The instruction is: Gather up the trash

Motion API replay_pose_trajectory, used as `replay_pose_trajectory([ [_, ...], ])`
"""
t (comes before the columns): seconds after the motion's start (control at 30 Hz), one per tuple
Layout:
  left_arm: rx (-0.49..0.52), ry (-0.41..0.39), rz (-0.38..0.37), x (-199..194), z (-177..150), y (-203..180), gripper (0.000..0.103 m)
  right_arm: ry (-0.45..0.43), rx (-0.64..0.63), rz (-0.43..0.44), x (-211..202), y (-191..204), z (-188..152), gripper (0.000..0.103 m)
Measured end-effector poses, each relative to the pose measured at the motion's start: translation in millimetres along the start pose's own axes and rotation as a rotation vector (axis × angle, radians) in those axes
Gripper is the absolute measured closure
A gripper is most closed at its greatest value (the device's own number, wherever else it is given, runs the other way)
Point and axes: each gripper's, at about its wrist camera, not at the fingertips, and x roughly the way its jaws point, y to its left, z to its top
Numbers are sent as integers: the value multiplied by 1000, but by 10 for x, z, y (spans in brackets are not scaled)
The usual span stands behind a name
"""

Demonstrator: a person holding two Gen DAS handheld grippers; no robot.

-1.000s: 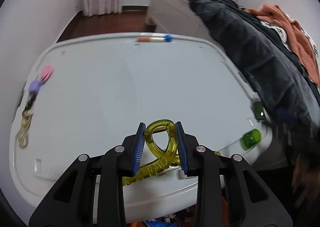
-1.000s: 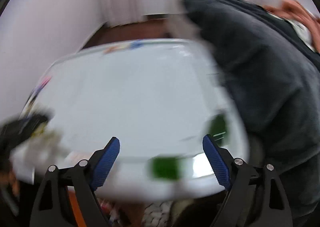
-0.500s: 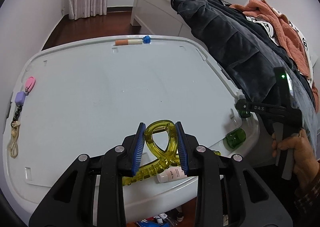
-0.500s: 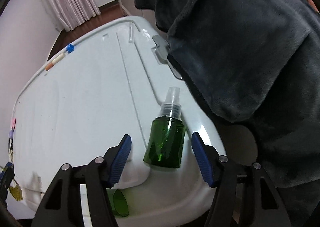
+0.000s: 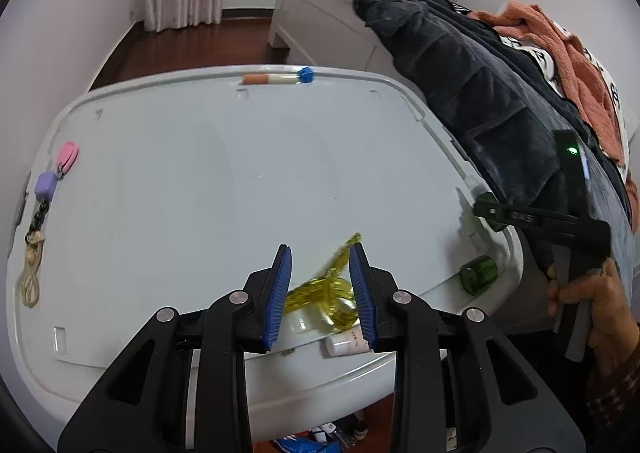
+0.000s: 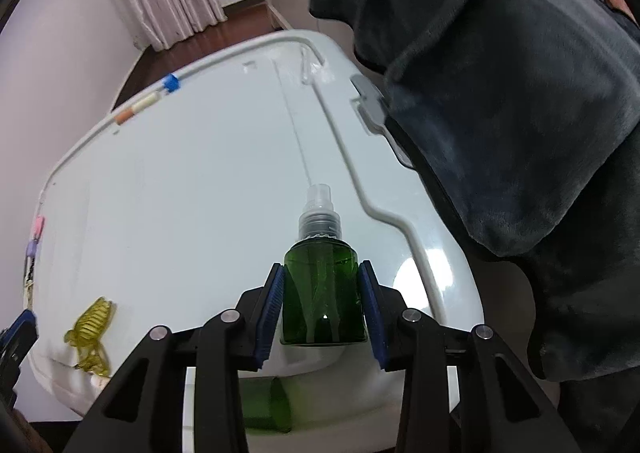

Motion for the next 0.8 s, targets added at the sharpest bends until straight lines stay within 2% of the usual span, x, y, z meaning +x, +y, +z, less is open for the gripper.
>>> replay_pose_trajectory([
  [0.13, -81, -1, 22, -4, 33, 227, 72, -33, -2, 43, -163, 33, 19, 65],
  [0.27, -104, 35, 34, 70, 49, 334, 59, -52, -10, 109, -314, 89, 13, 65],
  [0.37, -45, 83, 10, 188, 32, 237, 58, -63, -30, 148, -413, 159, 0, 65],
  [0.43, 19, 115, 20, 287, 11, 108, 56, -69, -54, 165, -471, 218, -28, 65],
  [0.6, 126, 170, 59, 594, 5, -173, 43, -69, -116, 186, -533, 375, -130, 65],
  [0.73, 202, 216, 106, 850, 3, -317, 46, -53, -154, 198, -520, 495, -236, 65],
  [0.77, 211, 207, 141, 874, -3, -336, 55, -48, -160, 202, -519, 514, -269, 65],
  [0.8, 202, 204, 142, 861, 14, -340, 61, -44, -170, 205, -520, 540, -303, 65],
])
